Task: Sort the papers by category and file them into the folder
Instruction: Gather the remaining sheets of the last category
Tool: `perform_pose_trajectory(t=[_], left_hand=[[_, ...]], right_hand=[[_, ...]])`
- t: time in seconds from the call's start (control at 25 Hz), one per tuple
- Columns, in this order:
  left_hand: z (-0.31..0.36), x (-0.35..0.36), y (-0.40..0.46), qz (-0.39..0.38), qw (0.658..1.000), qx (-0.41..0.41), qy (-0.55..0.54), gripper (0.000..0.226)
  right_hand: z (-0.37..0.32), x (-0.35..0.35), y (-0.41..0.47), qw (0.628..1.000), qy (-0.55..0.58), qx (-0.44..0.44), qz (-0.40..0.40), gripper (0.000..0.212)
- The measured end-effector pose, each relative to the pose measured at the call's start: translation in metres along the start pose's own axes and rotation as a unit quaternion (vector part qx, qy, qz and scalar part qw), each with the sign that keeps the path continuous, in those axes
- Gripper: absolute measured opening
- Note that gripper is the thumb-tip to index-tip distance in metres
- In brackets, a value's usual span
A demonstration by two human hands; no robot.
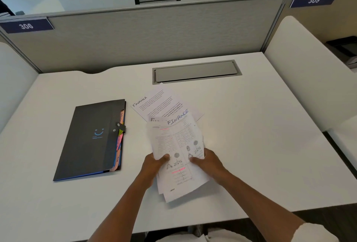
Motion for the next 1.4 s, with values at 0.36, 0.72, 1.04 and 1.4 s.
perform_pose_trajectory(t=[0.36, 0.72, 1.04, 1.4], left_hand=[[0.041, 0.002, -0.015, 0.016, 0.996, 0.082, 0.011, 0.018], [0.097, 0.035, -0.033, -0.026, 0.977, 0.214, -0.001, 0.018], [0.093, 0.035, -0.036, -0.024, 0.973, 0.229, -0.004, 0.031], [0.101, 0.048, -0.04, -0.007, 0.968, 0.248, -0.034, 0.034]], right_hand=[[-0.017, -0.052, -0.004, 0.991, -0.03, -0.014, 0.128, 0.04], [-0.08, -0.093, 0.007, 0.974, 0.104, -0.182, 0.084, 0.039], [-0.073, -0.084, -0.001, 0.959, 0.093, -0.231, 0.133, 0.032], [-0.068, -0.08, -0.007, 0.943, 0.147, -0.232, 0.187, 0.025]])
Point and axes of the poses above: each hand's wrist, its own y-axis towards the middle knuckle, its own x-axis out of the palm, z = x × y, the point moved 5 cm from there along y, towards the middle knuckle, and after that the axes turned 13 degrees about -y, right-handed, at the moved point
